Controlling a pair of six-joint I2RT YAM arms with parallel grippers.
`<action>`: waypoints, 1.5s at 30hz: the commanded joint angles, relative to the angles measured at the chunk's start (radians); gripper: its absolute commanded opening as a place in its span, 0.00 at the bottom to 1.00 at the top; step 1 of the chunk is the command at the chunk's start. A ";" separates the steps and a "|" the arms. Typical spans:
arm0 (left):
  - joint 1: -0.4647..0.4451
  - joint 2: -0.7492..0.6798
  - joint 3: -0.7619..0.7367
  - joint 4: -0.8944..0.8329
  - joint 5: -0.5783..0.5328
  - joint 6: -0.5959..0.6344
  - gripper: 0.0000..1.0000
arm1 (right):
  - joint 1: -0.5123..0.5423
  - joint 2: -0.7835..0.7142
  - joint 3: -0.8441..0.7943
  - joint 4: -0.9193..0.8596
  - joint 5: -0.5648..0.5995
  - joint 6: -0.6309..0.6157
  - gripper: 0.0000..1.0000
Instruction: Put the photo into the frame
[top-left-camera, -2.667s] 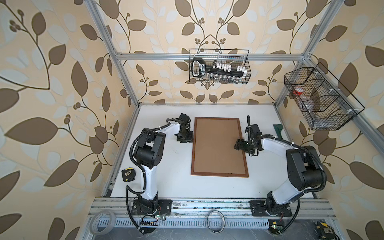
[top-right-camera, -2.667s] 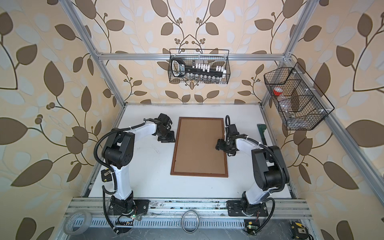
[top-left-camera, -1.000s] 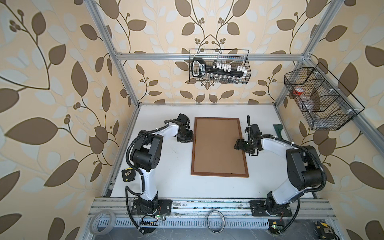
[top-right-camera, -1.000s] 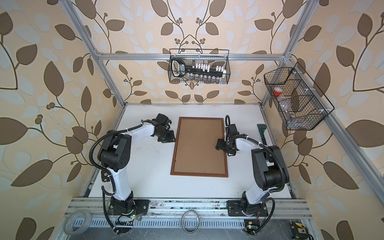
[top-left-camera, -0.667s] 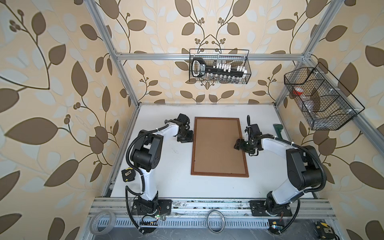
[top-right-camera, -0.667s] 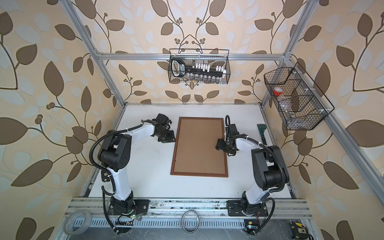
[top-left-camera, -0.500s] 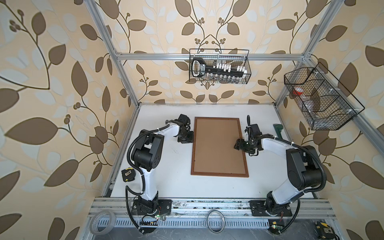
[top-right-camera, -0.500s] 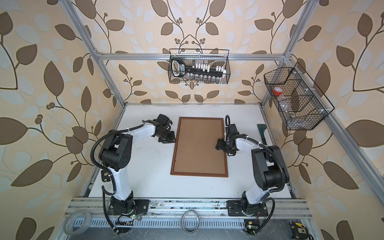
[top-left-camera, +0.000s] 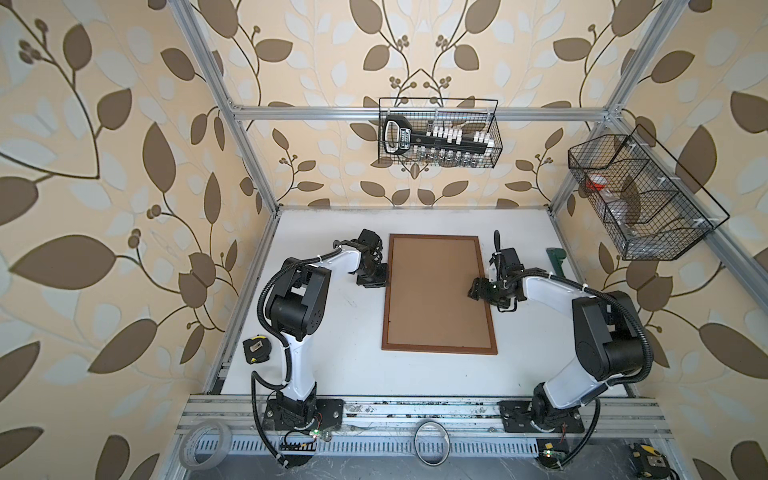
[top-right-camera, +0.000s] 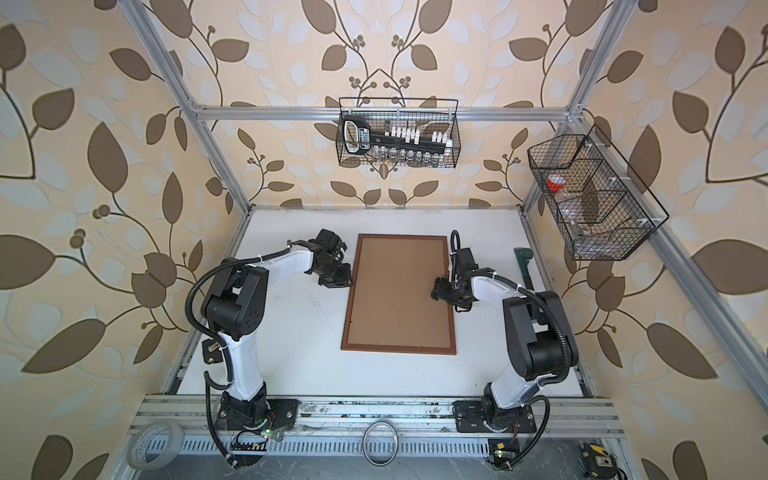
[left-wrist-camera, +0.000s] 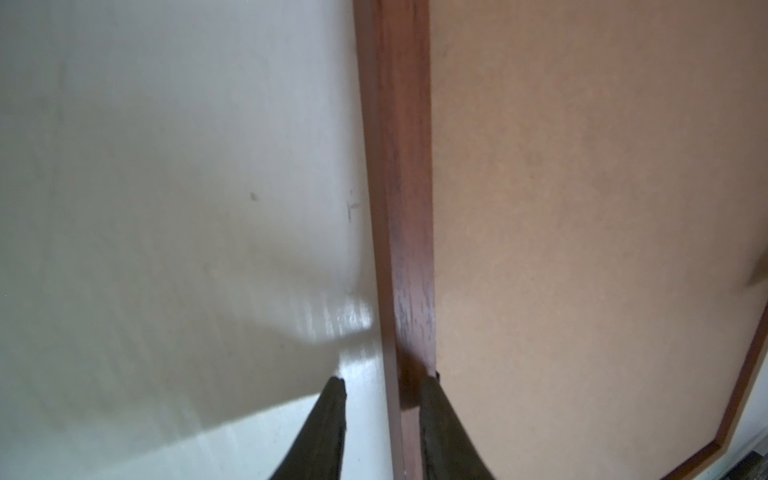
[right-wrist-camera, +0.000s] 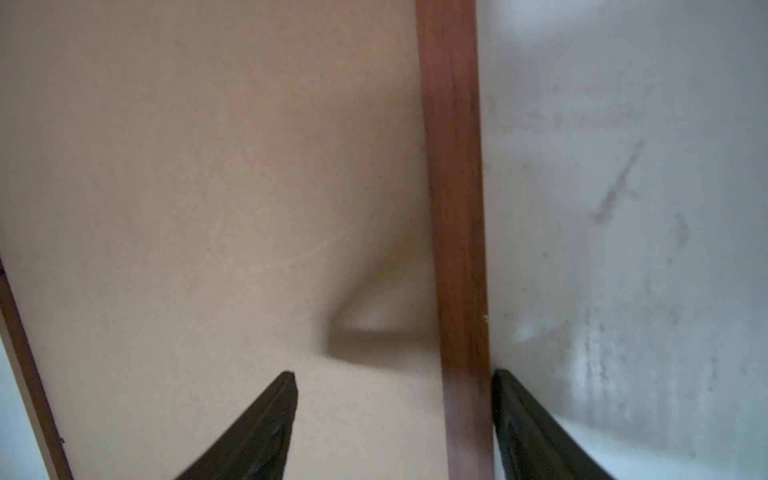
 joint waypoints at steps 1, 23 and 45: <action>-0.014 0.038 0.011 -0.025 -0.019 0.020 0.31 | 0.005 0.028 0.004 -0.009 -0.025 -0.011 0.74; -0.106 0.184 0.088 -0.126 -0.182 0.019 0.28 | 0.006 0.031 0.013 -0.010 -0.032 -0.007 0.74; 0.007 0.117 0.346 -0.103 -0.112 -0.002 0.52 | 0.010 0.045 0.045 -0.033 -0.024 -0.006 0.74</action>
